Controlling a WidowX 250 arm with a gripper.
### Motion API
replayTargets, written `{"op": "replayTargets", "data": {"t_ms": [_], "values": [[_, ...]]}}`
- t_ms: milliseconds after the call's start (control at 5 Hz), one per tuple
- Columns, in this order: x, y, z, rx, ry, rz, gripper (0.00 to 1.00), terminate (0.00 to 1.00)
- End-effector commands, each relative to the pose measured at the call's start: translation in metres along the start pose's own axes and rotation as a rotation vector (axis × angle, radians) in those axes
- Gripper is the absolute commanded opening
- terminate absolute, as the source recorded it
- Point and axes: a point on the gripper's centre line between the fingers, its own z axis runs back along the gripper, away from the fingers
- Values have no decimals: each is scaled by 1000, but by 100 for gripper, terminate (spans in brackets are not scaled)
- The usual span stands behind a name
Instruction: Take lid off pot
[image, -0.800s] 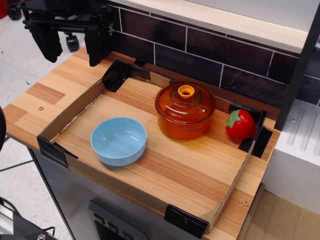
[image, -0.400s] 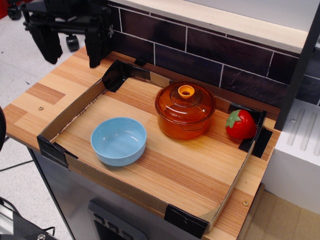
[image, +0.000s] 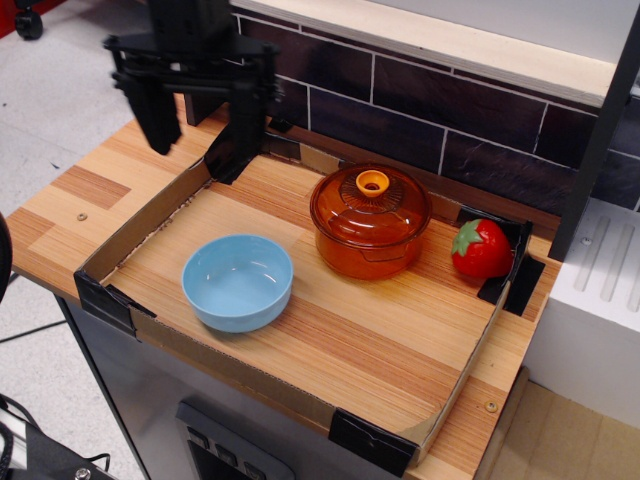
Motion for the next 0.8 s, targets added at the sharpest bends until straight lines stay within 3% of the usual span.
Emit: {"op": "replayTargets", "data": {"t_ms": [0,200,600], "values": [[7,-45,-7,-39,-37,-68,100,0],[12,-65,-16,-62,-72,-68,100,0],[24,-88,-27,-45,-107,-41,100,0]]}}
